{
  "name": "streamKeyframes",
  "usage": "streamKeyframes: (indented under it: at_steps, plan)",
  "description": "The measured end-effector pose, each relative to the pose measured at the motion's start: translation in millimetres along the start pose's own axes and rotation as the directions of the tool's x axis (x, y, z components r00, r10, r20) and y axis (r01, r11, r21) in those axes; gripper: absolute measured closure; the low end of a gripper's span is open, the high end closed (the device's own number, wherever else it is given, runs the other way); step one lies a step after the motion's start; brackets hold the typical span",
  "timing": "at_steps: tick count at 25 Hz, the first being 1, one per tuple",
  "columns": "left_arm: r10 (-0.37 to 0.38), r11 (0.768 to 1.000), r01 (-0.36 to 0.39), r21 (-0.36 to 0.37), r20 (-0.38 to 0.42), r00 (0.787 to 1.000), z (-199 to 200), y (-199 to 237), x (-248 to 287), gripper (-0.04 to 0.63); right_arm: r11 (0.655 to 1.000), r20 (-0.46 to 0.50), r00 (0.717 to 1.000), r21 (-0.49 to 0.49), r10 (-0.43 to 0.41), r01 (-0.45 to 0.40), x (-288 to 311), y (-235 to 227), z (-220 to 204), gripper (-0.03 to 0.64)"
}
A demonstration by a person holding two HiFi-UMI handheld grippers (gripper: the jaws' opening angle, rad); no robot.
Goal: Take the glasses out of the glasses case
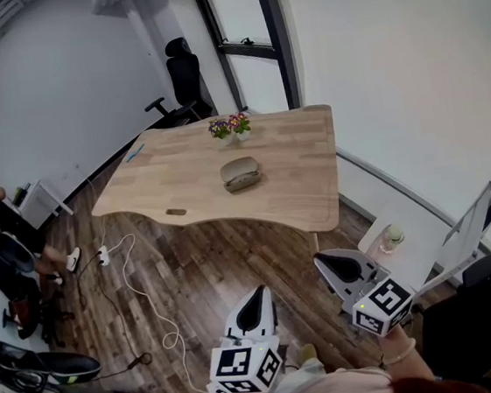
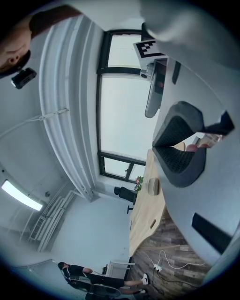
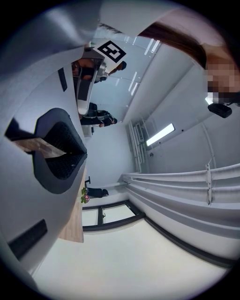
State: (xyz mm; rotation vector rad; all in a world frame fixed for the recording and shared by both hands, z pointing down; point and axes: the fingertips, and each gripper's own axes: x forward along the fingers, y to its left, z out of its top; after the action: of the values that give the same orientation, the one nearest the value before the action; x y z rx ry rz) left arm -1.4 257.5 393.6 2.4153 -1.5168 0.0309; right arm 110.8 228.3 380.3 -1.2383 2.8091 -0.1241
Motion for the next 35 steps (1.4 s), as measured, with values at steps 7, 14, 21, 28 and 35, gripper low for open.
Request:
streamKeyframes:
  at_steps: [7,14,21,28,35]
  plan:
    - [-0.016,1.000,0.016,0.000,0.016,1.000,12,30,23,0.595,1.000,0.005,1.000,-0.012,-0.006,0.006,39,-10,2,0.617]
    - [-0.038,0.999,0.037,0.005,0.019,0.999,24,57,31,0.595,0.999,-0.002,1.000,-0.041,-0.029,0.029,69,-9,7,0.617]
    - [-0.054,0.999,0.054,-0.005,0.014,0.998,26,74,39,0.595,0.998,-0.021,0.998,-0.036,-0.057,0.056,86,-12,3,0.617]
    - [-0.060,0.998,0.060,-0.012,0.008,0.998,29,86,50,0.595,0.997,-0.031,0.998,-0.058,-0.058,0.056,100,-16,2,0.617]
    - [-0.064,0.998,0.064,-0.009,0.004,0.998,35,99,69,0.595,0.996,-0.028,0.997,-0.057,-0.068,0.066,117,-30,3,0.617]
